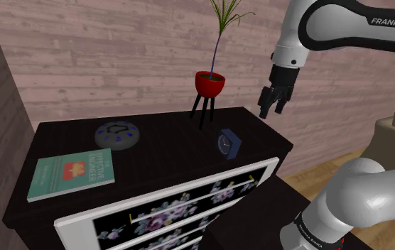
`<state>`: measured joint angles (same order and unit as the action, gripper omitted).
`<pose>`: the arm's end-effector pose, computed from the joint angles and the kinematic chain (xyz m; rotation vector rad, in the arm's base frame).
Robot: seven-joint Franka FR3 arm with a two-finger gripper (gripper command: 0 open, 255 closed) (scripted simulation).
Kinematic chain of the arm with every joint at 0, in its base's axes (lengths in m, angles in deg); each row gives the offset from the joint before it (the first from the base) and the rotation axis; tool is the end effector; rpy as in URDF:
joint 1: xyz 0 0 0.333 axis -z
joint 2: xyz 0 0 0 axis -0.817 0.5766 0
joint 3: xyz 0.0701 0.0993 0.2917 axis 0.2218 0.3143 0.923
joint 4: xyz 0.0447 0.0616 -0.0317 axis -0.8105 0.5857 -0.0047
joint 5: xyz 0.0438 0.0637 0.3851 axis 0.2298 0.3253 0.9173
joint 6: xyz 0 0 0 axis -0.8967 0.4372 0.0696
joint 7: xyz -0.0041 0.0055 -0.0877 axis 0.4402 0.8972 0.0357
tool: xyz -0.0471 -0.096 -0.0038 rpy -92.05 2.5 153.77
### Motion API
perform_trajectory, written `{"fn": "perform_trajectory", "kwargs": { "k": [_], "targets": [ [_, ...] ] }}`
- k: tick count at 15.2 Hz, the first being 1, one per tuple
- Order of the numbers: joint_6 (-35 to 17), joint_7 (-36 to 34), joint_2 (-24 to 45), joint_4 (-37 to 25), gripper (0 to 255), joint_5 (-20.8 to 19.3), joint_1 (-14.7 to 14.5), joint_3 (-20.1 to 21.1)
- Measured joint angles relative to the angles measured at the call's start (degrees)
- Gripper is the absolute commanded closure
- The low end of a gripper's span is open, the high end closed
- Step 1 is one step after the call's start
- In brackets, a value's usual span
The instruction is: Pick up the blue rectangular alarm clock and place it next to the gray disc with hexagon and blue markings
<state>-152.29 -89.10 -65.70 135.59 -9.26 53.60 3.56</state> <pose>0.3082 0.0284 0.5641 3.1205 -0.0662 -0.1593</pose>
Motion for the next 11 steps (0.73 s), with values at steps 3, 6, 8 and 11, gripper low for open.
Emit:
{"fn": "perform_trajectory", "kwargs": {
  "k": [3,6,8,11],
  "targets": [
    [-2.7,0.2,1.1,1.3,0,-0.1,0.1,-0.1],
    [-8.8,0.7,3.8,4.0,0,-0.5,0.4,-0.5],
    [-13.5,0.7,7.0,4.9,0,-0.5,0.5,-0.4],
    [-20.0,1.0,11.6,5.8,0,-0.7,0.8,-0.6]
  ]
}}
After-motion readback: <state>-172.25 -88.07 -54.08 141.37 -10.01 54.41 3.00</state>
